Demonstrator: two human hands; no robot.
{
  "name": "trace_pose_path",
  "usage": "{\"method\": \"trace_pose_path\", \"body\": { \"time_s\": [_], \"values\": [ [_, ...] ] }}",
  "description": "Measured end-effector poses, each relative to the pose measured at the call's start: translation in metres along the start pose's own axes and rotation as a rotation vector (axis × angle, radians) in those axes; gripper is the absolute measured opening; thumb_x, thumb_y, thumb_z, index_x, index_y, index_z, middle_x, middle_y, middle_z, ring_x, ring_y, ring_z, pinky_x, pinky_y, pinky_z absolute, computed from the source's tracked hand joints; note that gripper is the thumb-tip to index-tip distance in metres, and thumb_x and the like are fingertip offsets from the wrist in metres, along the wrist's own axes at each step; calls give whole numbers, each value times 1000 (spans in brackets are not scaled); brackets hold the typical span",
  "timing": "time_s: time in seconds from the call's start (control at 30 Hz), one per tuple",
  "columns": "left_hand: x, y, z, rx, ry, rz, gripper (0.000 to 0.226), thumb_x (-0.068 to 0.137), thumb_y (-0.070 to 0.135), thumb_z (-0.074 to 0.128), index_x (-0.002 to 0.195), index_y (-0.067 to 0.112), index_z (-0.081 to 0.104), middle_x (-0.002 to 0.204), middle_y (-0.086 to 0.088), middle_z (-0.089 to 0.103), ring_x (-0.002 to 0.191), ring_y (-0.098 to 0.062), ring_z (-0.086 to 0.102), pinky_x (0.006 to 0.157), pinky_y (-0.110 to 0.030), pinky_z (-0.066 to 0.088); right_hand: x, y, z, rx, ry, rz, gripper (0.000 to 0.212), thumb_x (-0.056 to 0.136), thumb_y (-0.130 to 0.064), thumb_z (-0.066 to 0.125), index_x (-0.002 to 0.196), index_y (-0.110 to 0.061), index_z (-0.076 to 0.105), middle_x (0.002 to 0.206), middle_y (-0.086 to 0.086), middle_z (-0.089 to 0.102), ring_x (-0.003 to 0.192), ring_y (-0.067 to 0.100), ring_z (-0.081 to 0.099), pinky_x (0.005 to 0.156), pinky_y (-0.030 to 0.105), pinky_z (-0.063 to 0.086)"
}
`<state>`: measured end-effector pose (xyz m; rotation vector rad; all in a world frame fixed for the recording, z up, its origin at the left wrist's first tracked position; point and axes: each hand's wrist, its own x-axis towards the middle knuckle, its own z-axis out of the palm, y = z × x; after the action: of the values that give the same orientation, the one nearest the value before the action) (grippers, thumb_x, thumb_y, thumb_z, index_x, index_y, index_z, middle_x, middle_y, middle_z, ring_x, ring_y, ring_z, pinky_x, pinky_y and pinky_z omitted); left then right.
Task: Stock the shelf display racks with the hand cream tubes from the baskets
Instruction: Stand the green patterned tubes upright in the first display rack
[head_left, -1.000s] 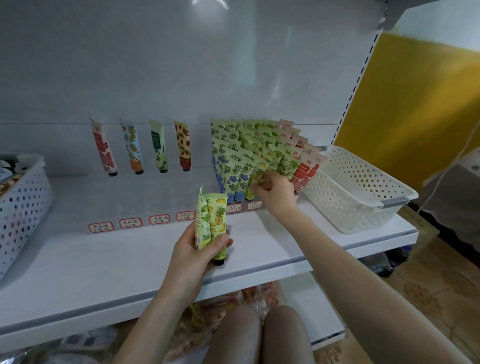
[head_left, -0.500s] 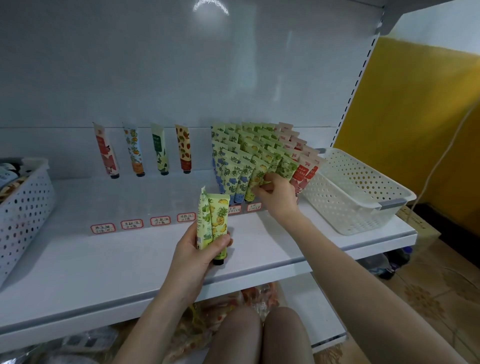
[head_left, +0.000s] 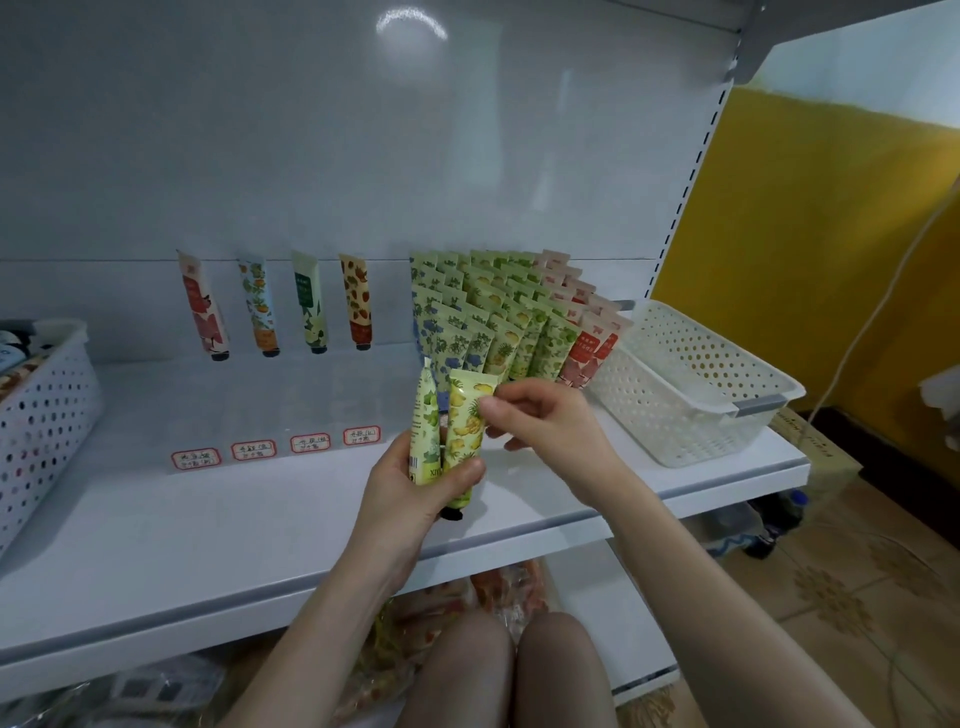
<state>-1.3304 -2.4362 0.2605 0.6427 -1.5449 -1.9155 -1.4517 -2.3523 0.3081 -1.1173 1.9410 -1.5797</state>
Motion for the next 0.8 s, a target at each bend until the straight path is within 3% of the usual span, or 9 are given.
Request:
{"method": "trace_pose_path", "body": {
  "time_s": [0.2, 0.37, 0.5, 0.63, 0.73, 0.8],
  "values": [
    [-2, -2, 6, 54, -23, 14, 22, 80, 17, 70, 97, 25, 60, 91, -3, 70, 87, -23, 67, 59, -25, 52, -7, 9, -5, 116, 19, 74, 9, 82, -12, 69, 74, -11, 63, 60, -5, 66, 58, 6, 65, 56, 16, 51],
    [4, -3, 3, 133, 75, 82, 11, 83, 16, 68, 91, 19, 62, 86, -1, 67, 83, -16, 64, 78, -32, 53, -6, 12, -22, 164, 136, 92, 9, 82, -9, 68, 74, -8, 64, 67, 4, 69, 60, 10, 67, 60, 19, 55],
    [8, -1, -3, 126, 106, 69, 11, 83, 17, 67, 86, 16, 57, 67, -4, 58, 58, -14, 58, 64, -31, 53, 8, 19, -42, 49, 348, 68, 12, 84, -10, 67, 72, -10, 64, 71, 9, 68, 63, 16, 67, 68, 29, 57],
    [7, -3, -4, 147, 80, 71, 18, 87, 31, 60, 83, 15, 54, 68, -7, 50, 61, -15, 48, 59, -30, 47, 30, 29, -50, -157, 496, 4, 19, 84, -11, 67, 68, -3, 62, 69, 19, 67, 67, 33, 65, 70, 45, 54],
    [7, -4, -4, 86, 51, 14, 8, 93, 22, 52, 90, 15, 54, 73, -6, 52, 64, -13, 51, 61, -27, 50, 45, 31, -48, -215, 492, -26, 22, 85, -12, 65, 74, 7, 63, 72, 28, 64, 62, 26, 56, 62, 37, 48],
    [7, -6, -5, 89, 47, 1, 8, 94, 13, 50, 93, 18, 55, 78, -6, 54, 67, -13, 54, 62, -25, 52, 53, 29, -45, -240, 488, -35, 22, 85, -11, 64, 75, 8, 63, 67, 23, 62, 59, 21, 53, 57, 27, 42]
  ]
}}
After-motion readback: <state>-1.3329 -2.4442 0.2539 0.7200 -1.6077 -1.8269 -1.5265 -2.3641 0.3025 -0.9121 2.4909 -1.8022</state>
